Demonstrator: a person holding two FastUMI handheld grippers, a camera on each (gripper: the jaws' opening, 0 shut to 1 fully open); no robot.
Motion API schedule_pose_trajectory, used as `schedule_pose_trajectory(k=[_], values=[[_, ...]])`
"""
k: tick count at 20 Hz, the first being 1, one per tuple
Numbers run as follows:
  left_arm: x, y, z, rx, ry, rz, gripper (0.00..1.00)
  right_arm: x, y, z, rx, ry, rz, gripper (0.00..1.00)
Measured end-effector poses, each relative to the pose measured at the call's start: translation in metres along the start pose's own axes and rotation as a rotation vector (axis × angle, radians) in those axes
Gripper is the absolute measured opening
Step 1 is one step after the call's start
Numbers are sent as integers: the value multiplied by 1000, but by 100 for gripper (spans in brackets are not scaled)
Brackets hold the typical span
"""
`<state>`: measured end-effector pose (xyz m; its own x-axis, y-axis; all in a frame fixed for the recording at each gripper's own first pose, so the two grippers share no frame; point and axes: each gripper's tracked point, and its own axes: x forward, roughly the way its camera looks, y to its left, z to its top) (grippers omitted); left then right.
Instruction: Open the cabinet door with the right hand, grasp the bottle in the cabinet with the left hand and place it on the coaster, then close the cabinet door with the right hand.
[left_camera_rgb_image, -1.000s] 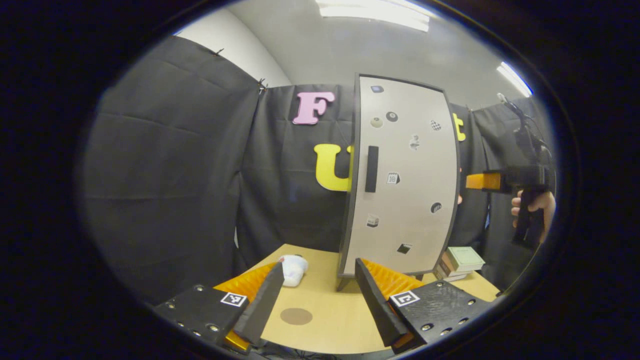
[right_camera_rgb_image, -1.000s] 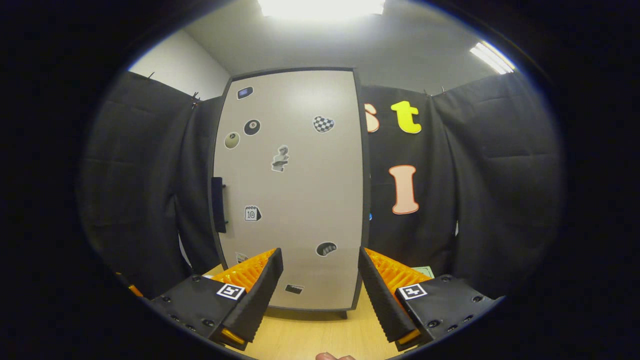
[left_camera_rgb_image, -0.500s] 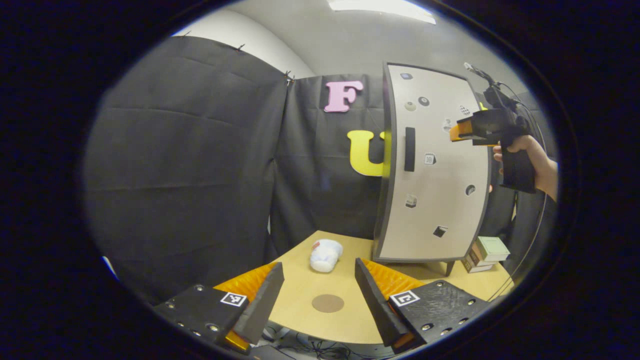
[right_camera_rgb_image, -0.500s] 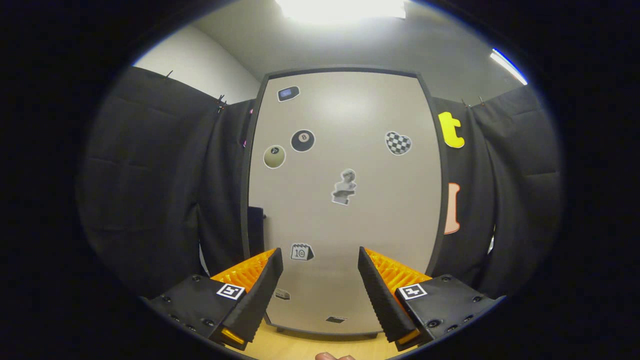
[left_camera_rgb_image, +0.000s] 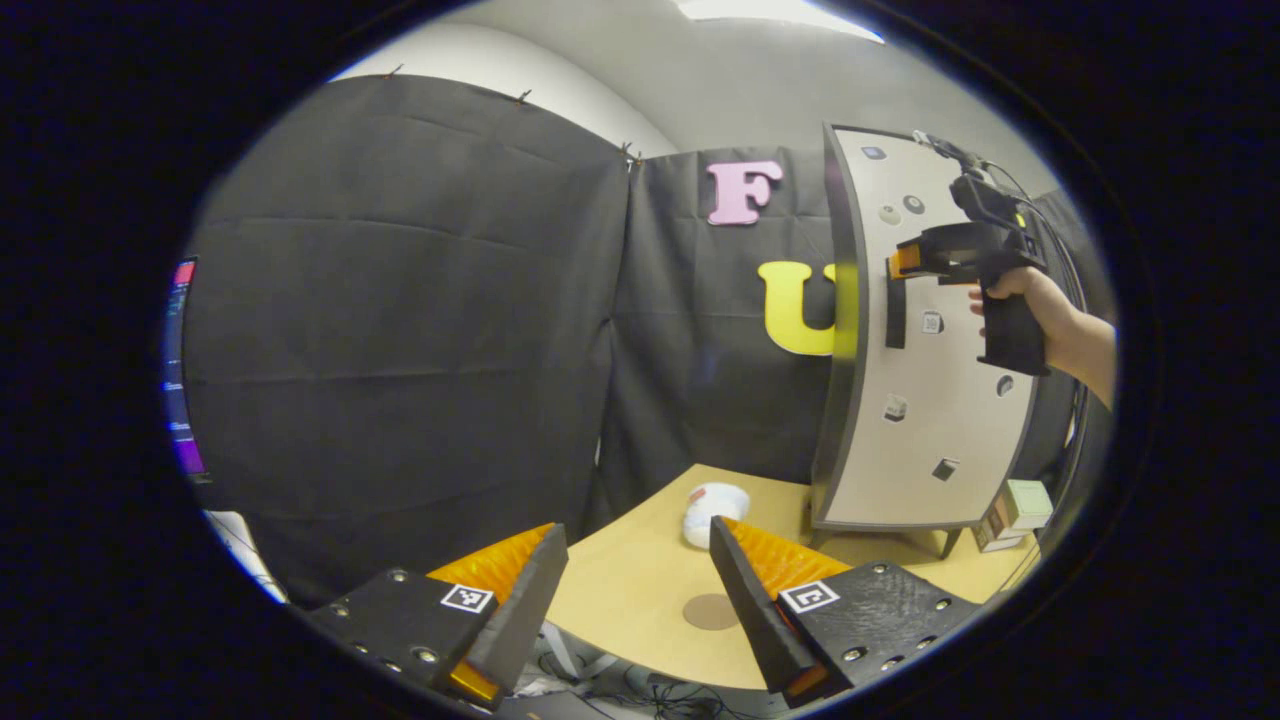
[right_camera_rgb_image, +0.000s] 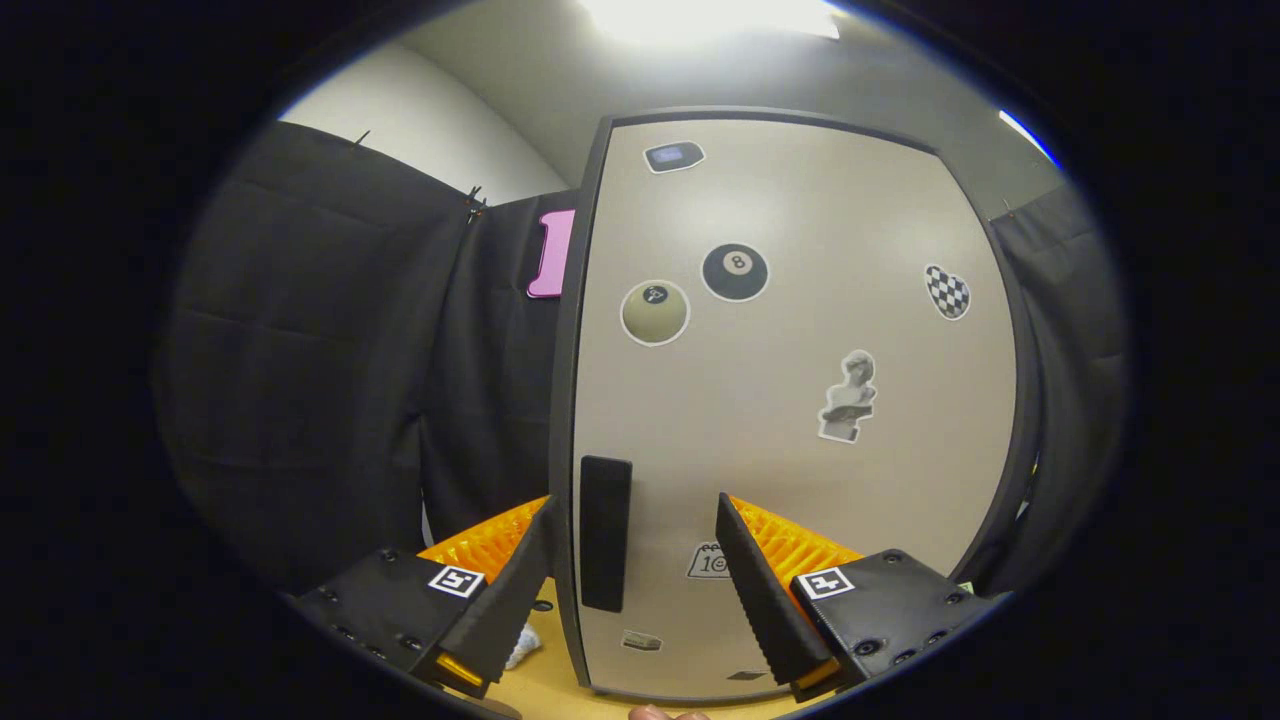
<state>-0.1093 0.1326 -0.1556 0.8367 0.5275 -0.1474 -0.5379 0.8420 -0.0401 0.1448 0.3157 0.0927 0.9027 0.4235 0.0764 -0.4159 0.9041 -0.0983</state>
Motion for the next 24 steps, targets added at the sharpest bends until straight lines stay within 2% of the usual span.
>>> schedule_pose_trajectory(k=[5,9,10,11,12,13,14,15,17,18,20,24], values=[[-5,21,-1,-12,8,63,88,23,10,-16,-26,28,-27,97],[-11,43,-2,38,6,130,86,38,7,-27,-24,54,-57,98],[-13,47,-1,31,7,141,86,41,5,-31,-16,71,-70,95],[-15,48,-1,20,8,147,86,42,5,-32,-4,72,-72,81],[-15,51,0,6,7,152,88,43,8,-33,2,69,-72,77],[-15,52,-2,-6,6,155,87,44,10,-34,3,73,-64,58],[-15,52,-2,-10,7,155,88,44,15,-35,6,81,-47,56],[-15,51,-2,-8,7,154,88,44,14,-35,6,84,-58,40],[-16,51,-3,8,9,148,87,41,14,-36,38,101,-68,38],[-16,50,-3,17,9,143,88,43,14,-37,58,106,-68,32],[-15,48,-3,25,13,126,87,43,15,-36,47,103,-57,33],[-17,43,-3,30,21,91,87,41,16,-39,82,126,3,17]])
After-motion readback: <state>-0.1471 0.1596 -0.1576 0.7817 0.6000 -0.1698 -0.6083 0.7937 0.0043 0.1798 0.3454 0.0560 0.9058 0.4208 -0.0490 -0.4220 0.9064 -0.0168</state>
